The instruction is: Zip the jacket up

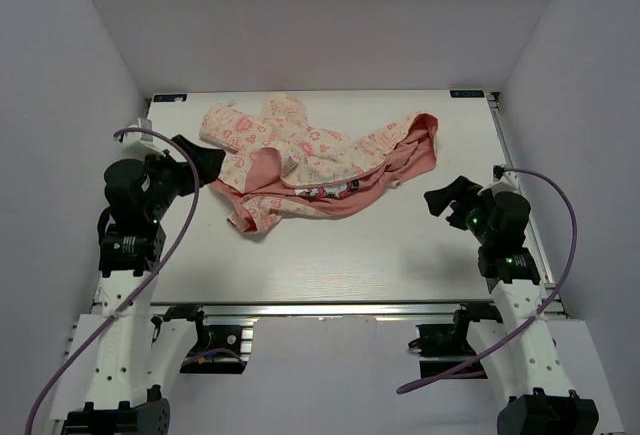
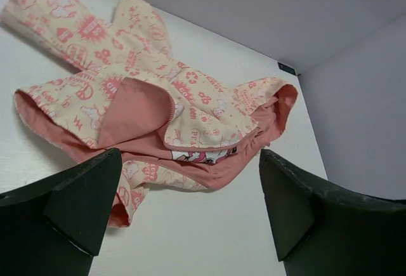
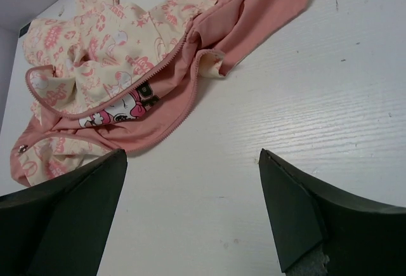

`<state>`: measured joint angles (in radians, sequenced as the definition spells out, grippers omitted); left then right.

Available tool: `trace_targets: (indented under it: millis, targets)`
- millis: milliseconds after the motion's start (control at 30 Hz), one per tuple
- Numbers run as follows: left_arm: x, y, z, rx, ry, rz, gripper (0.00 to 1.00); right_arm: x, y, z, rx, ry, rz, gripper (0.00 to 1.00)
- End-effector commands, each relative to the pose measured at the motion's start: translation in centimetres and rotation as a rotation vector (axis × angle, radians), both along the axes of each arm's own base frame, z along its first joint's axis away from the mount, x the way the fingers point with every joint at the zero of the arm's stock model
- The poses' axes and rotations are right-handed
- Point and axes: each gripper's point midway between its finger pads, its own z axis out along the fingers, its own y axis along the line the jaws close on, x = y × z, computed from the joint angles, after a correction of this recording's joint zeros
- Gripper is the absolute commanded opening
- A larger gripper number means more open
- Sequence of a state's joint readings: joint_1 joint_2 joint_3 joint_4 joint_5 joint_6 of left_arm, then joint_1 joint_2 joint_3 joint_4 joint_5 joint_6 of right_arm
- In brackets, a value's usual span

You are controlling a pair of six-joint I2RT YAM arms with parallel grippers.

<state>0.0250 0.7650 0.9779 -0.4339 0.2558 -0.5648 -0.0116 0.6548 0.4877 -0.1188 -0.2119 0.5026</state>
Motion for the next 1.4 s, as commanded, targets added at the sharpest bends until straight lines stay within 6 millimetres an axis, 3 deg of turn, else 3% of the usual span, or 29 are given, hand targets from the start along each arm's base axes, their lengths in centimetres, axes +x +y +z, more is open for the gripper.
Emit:
trace_targets:
  millis: [0,100,200,233,267,300,367,400,433,467,500,533,567,600,633,667,733,767,800,833,867,900,933,1033,1100,1167,1200,1300,1367]
  targets:
    - [-0.9,-1.5,2.1,0.045,-0.09,-0.112,0.98,0.0,-0.5,1.9,0.013,-0.054,-0.042,0.89]
    - [-0.3,-2.8,1.8,0.054,-0.052,-0.215,0.98,-0.2,-1.0,2.5,0.058,-0.06,-0.103,0.89]
    - [1.2,-3.7,1.6,0.029,-0.05,-0.253,0.98,-0.4,-0.8,0.6,0.069,-0.006,-0.096,0.89]
    - [1.4,-4.9,1.9,0.029,-0.055,-0.279,0.98,-0.2,-0.8,0.1,0.058,0.03,-0.089,0.89]
    - [2.9,-5.1,1.1,0.046,-0.022,-0.256,0.98,-0.1,-0.8,0.0,0.045,0.047,-0.08,0.89]
    - [2.9,-7.3,0.9,0.06,-0.009,-0.297,0.98,-0.4,-0.8,-0.7,0.013,0.083,-0.067,0.89]
    - [4.8,-8.6,1.5,0.134,-0.006,-0.225,0.98,0.0,-1.1,-0.5,0.007,0.1,-0.079,0.89]
    - [6.5,-10.2,-0.5,0.181,0.059,-0.212,0.98,0.3,-1.1,-0.3,0.009,0.083,-0.085,0.89]
    - [6.2,-13.4,-1.4,0.26,0.069,-0.267,0.98,0.5,-1.2,-0.2,0.021,0.073,-0.096,0.89]
    - [7.2,-14.9,0.1,0.291,0.042,-0.27,0.98,0.6,-1.2,-0.5,0.026,0.071,-0.099,0.89]
    - [8.2,-15.8,-0.5,0.336,0.062,-0.267,0.98,0.8,-1.2,-0.4,0.033,0.067,-0.105,0.89]
    - [9.7,-18.0,-4.7,0.439,0.154,-0.337,0.98,0.9,-1.2,-0.6,0.024,0.076,-0.102,0.89]
    - [11.1,-19.5,-2.9,0.445,0.121,-0.358,0.98,1.0,-1.3,-0.3,0.022,0.077,-0.105,0.89]
    - [12.1,-20.4,-3.7,0.479,0.141,-0.367,0.98,1.2,-1.4,-0.4,0.014,0.085,-0.11,0.89]
    - [13.6,-21.3,-8.4,0.577,0.244,-0.397,0.98,1.1,-1.7,-1.0,0.002,0.114,-0.121,0.89]
    - [15.2,-22.3,-6.6,0.591,0.202,-0.384,0.98,1.2,-2.0,-1.0,-0.014,0.121,-0.127,0.89]
    - [16.4,-23.7,-8.8,0.697,0.232,-0.421,0.98,1.4,-2.5,-1.1,-0.038,0.135,-0.151,0.89]
    - [17.6,-24.7,-12.6,0.746,0.29,-0.447,0.98,1.4,-2.7,-1.3,-0.052,0.14,-0.15,0.89]
    - [18.2,-26.0,-11.1,0.766,0.253,-0.473,0.98,1.4,-2.8,-1.4,-0.058,0.141,-0.157,0.89]
    - [18.7,-26.8,-11.8,0.79,0.254,-0.497,0.98,1.5,-2.9,-1.5,-0.062,0.143,-0.157,0.89]
    - [19.3,-27.6,-14.5,0.824,0.284,-0.524,0.98,1.5,-2.9,-1.5,-0.066,0.14,-0.159,0.89]
    - [19.4,-28.8,-13.9,0.823,0.256,-0.539,0.98,1.6,-2.9,-1.5,-0.073,0.137,-0.154,0.89]
    - [19.5,-29.5,-14.8,0.87,0.227,-0.592,0.98,1.7,-2.8,-1.7,-0.078,0.141,-0.144,0.89]
    - [19.7,-30.9,-17.8,0.911,0.193,-0.618,0.98,1.8,-2.5,-2.2,-0.075,0.16,-0.121,0.89]
    - [20.1,-30.9,-19.8,0.927,0.212,-0.604,0.98,1.8,-2.4,-2.9,-0.073,0.174,-0.115,0.89]
    - [20.6,-31.1,-20.6,0.929,0.229,-0.593,0.98,1.9,-2.2,-3.7,-0.07,0.195,-0.101,0.89]
    - [20.6,-31.1,-22.2,0.943,0.256,-0.601,0.98,2.0,-2.1,-3.7,-0.07,0.192,-0.094,0.89]
    - [20.9,-31.2,-23.3,0.956,0.262,-0.61,0.98,2.3,-1.2,-4.3,-0.042,0.2,-0.054,0.89]
    - [20.9,-31.2,-24.0,0.958,0.267,-0.607,0.8,2.6,0.0,-5.1,-0.025,0.217,-0.011,0.89]
